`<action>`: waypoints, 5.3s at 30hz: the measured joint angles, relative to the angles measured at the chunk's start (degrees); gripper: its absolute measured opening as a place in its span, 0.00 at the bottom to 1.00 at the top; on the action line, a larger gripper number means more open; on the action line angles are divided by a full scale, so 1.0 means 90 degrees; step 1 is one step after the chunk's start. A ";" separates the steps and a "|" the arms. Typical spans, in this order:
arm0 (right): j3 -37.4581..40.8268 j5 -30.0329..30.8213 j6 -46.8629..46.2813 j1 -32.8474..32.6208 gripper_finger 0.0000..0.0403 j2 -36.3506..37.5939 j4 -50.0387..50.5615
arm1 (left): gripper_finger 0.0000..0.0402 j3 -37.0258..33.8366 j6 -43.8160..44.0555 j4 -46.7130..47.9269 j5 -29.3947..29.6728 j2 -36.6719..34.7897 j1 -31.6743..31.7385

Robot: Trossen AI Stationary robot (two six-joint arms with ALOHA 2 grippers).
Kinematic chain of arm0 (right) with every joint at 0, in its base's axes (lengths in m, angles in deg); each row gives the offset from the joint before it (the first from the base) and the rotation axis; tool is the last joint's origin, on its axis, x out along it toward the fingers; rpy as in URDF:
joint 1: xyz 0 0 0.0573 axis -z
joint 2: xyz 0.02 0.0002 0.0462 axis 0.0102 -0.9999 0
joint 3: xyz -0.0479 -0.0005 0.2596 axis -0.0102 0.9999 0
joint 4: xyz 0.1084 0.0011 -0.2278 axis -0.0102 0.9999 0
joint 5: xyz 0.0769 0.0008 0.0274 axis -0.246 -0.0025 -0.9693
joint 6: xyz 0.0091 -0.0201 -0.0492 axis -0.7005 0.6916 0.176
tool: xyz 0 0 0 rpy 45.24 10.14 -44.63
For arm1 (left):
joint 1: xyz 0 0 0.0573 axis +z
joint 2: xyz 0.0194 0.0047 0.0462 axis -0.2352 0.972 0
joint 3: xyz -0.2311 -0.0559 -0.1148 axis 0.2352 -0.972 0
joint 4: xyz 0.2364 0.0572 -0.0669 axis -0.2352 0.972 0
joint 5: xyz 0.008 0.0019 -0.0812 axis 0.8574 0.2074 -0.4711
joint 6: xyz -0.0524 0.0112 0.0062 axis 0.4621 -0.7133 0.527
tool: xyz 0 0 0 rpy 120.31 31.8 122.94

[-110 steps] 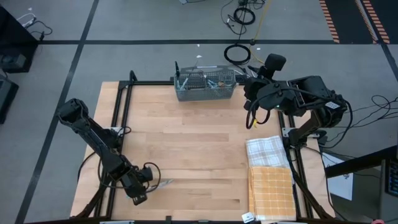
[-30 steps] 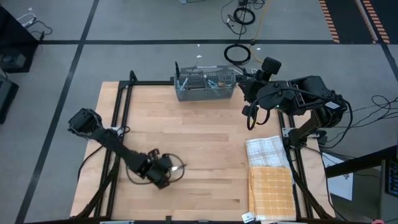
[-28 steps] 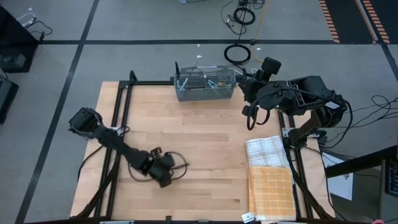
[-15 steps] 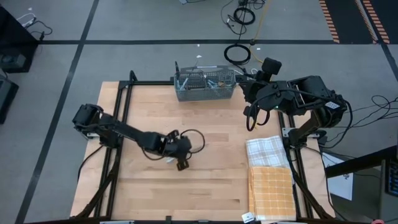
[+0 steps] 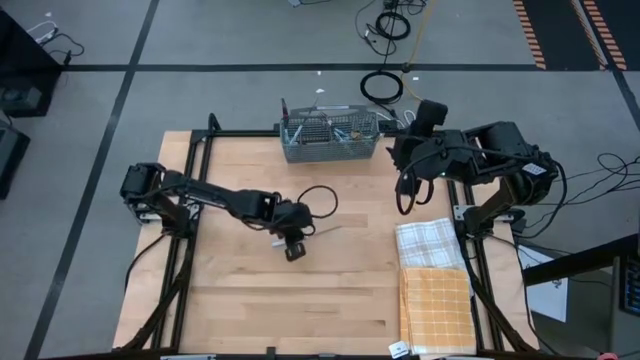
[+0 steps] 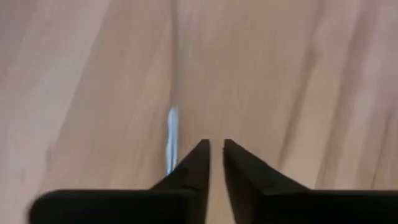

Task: Sort silverware
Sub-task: Put the table knife into the silverware rack, then return to Home Position

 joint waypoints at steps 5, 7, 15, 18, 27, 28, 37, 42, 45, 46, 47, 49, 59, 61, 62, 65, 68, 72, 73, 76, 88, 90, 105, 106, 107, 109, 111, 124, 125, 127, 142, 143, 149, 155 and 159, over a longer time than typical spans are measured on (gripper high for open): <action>0.0002 -0.0175 -0.0035 -0.0004 0.43 0.0000 0.0001 | 0.31 0.0000 0.0154 0.0345 -0.0061 0.0000 0.0166; 0.0002 -0.0170 -0.0015 -0.0004 0.44 0.0000 0.0001 | 0.37 0.0002 0.0131 0.0209 -0.0014 0.0043 0.0178; 0.0002 -0.0166 0.0025 -0.0004 0.44 0.0000 0.0001 | 0.47 0.0007 0.0080 -0.0352 0.0141 0.0220 0.0171; 0.0005 -0.0167 0.0071 -0.0004 0.44 0.0000 0.0002 | 0.47 0.0010 -0.0085 -0.0597 0.0216 0.0348 0.0173; 0.0007 -0.0177 0.0139 -0.0004 0.44 0.0000 0.0001 | 0.47 0.0007 -0.0222 -0.1091 0.0142 0.0905 0.0173; 0.0007 -0.0177 0.0139 -0.0004 0.44 0.0000 0.0001 | 0.47 0.0007 -0.0205 -0.1219 0.0149 0.0975 0.0173; 0.0007 -0.0197 0.0137 -0.0004 0.44 0.0000 0.0001 | 0.47 0.0015 -0.0522 -0.1803 0.0747 0.1679 0.0175; 0.0007 -0.0312 0.0098 -0.0004 0.44 0.0000 -0.0001 | 0.36 0.0055 -0.0523 -0.1990 0.0883 0.2103 0.0173; 0.0007 -0.0366 0.0044 -0.0004 0.44 0.0000 0.0001 | 0.12 0.0061 -0.0526 -0.2003 0.0931 0.2186 0.0185; 0.0007 -0.0364 0.0010 -0.0004 0.44 0.0000 0.0001 | 0.06 0.0058 -0.0509 -0.2036 0.0922 0.2190 0.0197; 0.0007 -0.0362 -0.0024 -0.0004 0.44 0.0000 0.0001 | 0.04 0.0056 -0.0514 -0.2075 0.0905 0.2191 0.0208; 0.0007 -0.0357 -0.0070 -0.0004 0.44 0.0000 0.0001 | 0.02 0.0061 -0.0511 -0.2067 0.0886 0.2145 0.0227; 0.0007 0.0716 -0.0944 0.0086 0.44 0.0002 0.0001 | 0.01 0.0530 -0.0513 -0.2292 0.1677 0.1275 0.0432; 0.0007 0.1025 -0.1073 0.0083 0.44 0.0053 -0.0002 | 0.01 0.0608 -0.0549 -0.2423 0.1876 0.1059 0.0506; 0.0007 0.1089 -0.1087 0.0081 0.44 0.0085 -0.0005 | 0.01 0.0651 -0.0571 -0.2542 0.1951 0.0967 0.0562; 0.0007 0.1019 -0.1090 0.0079 0.44 0.0259 -0.0012 | 0.00 0.0739 -0.0579 -0.2877 0.2145 0.0593 0.0721; 0.0007 0.0982 -0.1153 0.0075 0.44 0.0466 -0.0021 | 0.00 0.0763 -0.0740 -0.3353 0.2254 0.0167 0.0783; 0.0007 0.0982 -0.1493 0.0062 0.44 0.0766 -0.0031 | 0.00 0.0760 -0.1383 -0.3526 0.2634 -0.0488 0.0743; 0.0007 0.0984 -0.1564 0.0062 0.44 0.0836 -0.0036 | 0.00 0.0760 -0.1589 -0.3572 0.2845 -0.0645 0.0772; 0.0007 0.1023 -0.1775 0.0062 0.44 0.1017 -0.0063 | 0.00 0.0760 -0.2220 -0.3739 0.3187 -0.1097 0.0916; 0.0007 0.1218 -0.1916 0.0066 0.44 0.1024 -0.0206 | 0.00 -0.0758 -0.3564 -0.6741 0.3526 -0.2239 0.1820; 0.0007 0.1199 -0.1930 0.0066 0.44 0.0970 -0.0208 | 0.00 -0.1335 -0.3568 -0.7646 0.3047 -0.2225 0.2191; 0.0007 0.1186 -0.2423 0.0159 0.44 0.0839 -0.0196 | 0.00 -0.2300 -0.3509 -1.1111 0.1762 -0.0525 0.4270; 0.0007 0.1186 -0.2423 0.0168 0.44 0.0812 -0.0183 | 0.00 -0.2297 -0.3493 -1.1295 0.1736 -0.0364 0.4338; 0.0007 0.1186 -0.2423 0.0171 0.44 0.0788 -0.0168 | 0.00 -0.2295 -0.3398 -1.1464 0.1720 -0.0194 0.4402; 0.0007 0.1184 -0.2410 0.0171 0.44 0.0740 -0.0146 | 0.00 -0.2297 -0.3196 -1.1947 0.1710 0.0185 0.4540; 0.0007 0.1183 -0.2399 0.0171 0.44 0.0698 -0.0142 | 0.00 -0.2297 -0.3170 -1.2589 0.1715 0.0530 0.4648; 0.0007 0.1173 -0.2517 0.0171 0.44 0.0588 -0.0070 | 0.00 -0.1787 -0.2507 -1.3205 0.1762 0.1831 0.4854; 0.0007 0.1173 -0.2552 0.0171 0.44 0.0588 -0.0070 | 0.00 -0.1737 -0.2509 -1.3203 0.1762 0.1863 0.4832; 0.0007 0.1173 -0.2566 0.0171 0.44 0.0588 -0.0069 | 0.00 -0.1659 -0.2509 -1.3195 0.1764 0.1931 0.4798; 0.0007 0.0285 -0.2401 0.0169 0.44 0.0590 -0.0031 | 0.24 -0.1664 -0.1334 -1.1561 0.0274 0.1789 0.4731; 0.0007 0.0236 -0.2401 0.0167 0.44 0.0590 -0.0030 | 0.27 -0.1664 -0.1336 -1.1488 0.0203 0.1770 0.4713; 0.0007 0.0134 -0.2341 0.0088 0.44 0.0590 -0.0002 | 0.41 -0.1668 -0.1341 -1.1272 0.0003 0.1462 0.4576; 0.0007 0.0131 -0.2238 0.0088 0.44 0.0590 -0.0001 | 0.45 -0.1668 -0.1534 -1.1101 -0.0002 0.1162 0.4463; 0.0007 0.0129 -0.2208 0.0088 0.44 0.0590 -0.0002 | 0.45 -0.1668 -0.1563 -1.0882 0.0000 0.0888 0.4449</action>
